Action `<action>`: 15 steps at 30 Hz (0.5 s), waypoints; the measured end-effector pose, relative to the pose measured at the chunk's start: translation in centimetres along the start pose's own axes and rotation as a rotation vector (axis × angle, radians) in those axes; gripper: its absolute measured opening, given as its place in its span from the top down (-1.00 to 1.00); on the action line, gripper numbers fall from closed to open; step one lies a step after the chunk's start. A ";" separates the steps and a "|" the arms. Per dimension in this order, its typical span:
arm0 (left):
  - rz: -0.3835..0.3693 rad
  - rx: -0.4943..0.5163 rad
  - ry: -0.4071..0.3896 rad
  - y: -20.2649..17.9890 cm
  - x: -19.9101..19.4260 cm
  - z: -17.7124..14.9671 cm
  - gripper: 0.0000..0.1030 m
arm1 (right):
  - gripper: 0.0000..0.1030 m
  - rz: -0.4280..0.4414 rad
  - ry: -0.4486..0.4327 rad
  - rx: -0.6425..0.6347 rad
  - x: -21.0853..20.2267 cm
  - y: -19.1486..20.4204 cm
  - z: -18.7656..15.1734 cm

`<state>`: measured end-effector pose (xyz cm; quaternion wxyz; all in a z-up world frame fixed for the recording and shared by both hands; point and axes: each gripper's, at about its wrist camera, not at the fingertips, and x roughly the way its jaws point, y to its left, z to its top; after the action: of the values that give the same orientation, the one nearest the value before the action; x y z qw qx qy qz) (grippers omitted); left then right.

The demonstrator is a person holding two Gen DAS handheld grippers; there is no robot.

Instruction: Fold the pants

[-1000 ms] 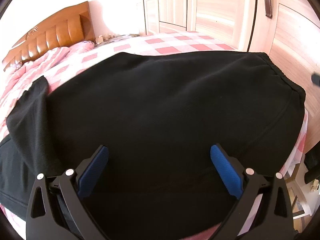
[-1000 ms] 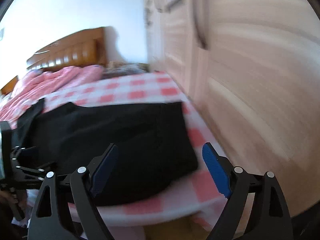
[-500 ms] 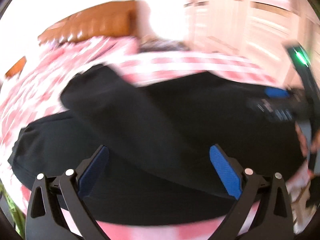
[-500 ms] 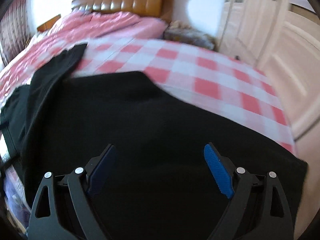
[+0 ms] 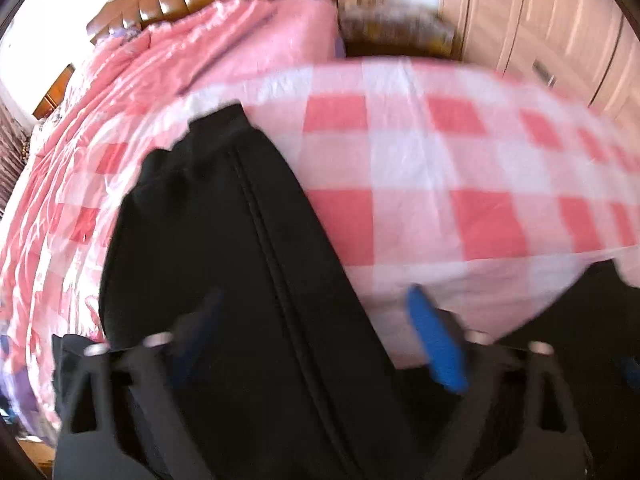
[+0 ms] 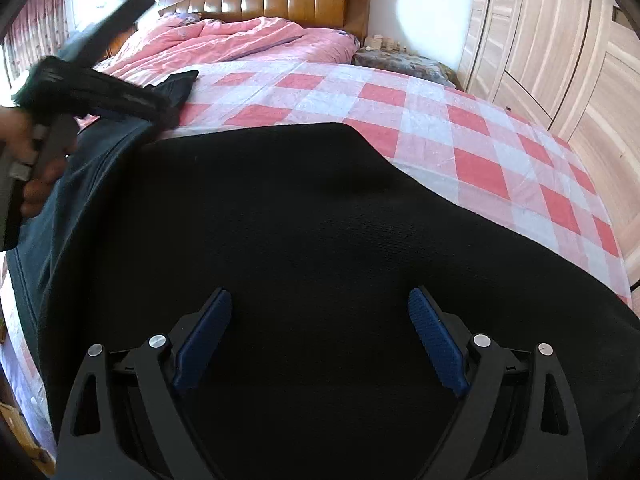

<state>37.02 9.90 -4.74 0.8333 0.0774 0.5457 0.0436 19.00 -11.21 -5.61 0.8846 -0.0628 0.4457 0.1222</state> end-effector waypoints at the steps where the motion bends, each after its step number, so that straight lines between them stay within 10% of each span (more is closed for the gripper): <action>1: 0.012 -0.001 0.021 0.0 0.4 -0.1 -0.10 | -0.69 0.005 -0.001 0.004 0.0 -0.1 0.0; 4: -0.018 -0.034 -0.029 1.3 -0.4 -1.3 0.80 | -0.69 0.022 -0.004 0.017 0.0 -0.4 0.0; 9: -0.015 -0.131 -0.267 6.1 -7.2 -6.8 0.84 | -0.69 0.045 -0.012 0.033 -0.2 -0.6 0.0; 15: -0.043 -0.283 -0.324 12.8 -11.0 -18.2 0.84 | -0.69 0.043 -0.011 0.033 -0.2 -0.5 0.1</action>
<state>16.06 22.30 0.33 0.9134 -0.0459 0.3945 0.0889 19.06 -11.74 -5.41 0.8851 -0.0380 0.4440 0.1340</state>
